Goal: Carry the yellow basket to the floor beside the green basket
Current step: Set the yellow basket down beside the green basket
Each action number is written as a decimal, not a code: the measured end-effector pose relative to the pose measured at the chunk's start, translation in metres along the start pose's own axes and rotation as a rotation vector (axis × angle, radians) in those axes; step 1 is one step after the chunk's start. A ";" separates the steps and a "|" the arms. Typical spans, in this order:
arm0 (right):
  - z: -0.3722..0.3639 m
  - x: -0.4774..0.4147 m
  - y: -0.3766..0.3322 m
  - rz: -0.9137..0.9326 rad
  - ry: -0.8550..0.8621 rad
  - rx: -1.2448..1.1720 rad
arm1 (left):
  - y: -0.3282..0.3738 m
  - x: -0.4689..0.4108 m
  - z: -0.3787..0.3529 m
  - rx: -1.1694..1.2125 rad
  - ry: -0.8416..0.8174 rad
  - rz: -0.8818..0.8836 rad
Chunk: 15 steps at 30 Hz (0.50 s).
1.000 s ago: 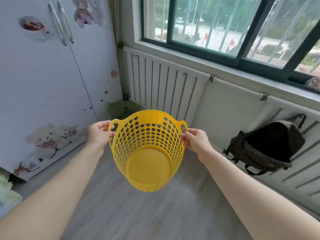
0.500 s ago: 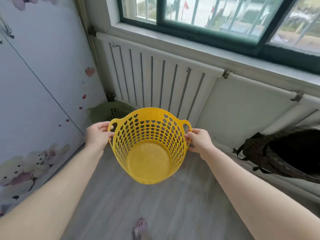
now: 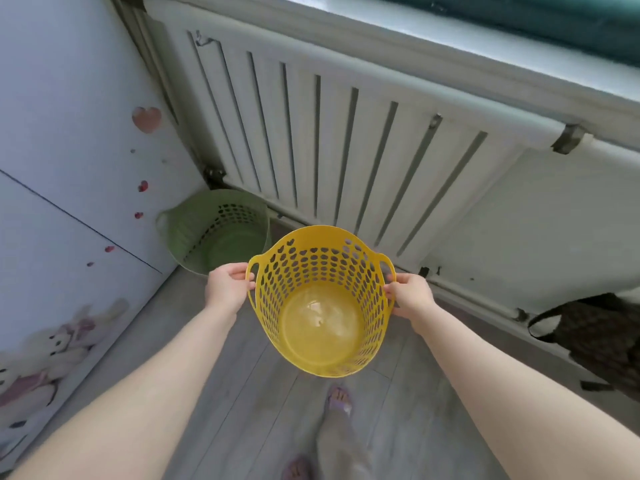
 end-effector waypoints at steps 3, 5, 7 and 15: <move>-0.021 -0.046 -0.010 -0.057 -0.017 0.088 | -0.020 -0.038 -0.025 -0.013 -0.017 0.036; -0.035 -0.079 -0.015 -0.078 -0.014 0.110 | -0.039 -0.065 -0.041 -0.023 -0.013 0.051; -0.053 -0.115 -0.016 -0.095 -0.011 0.137 | -0.063 -0.094 -0.060 -0.045 -0.027 0.071; -0.124 -0.244 0.006 -0.157 -0.014 0.174 | -0.156 -0.193 -0.124 -0.255 -0.180 0.033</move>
Point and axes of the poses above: each hand's wrist, its own x-axis away from the middle knuckle, its own z-axis out of the back of the hand, y = z × x, the point moved 9 cm from there along -x, towards the middle knuckle, and after that the axes turned 15 degrees about -z, right-handed, at the moved point
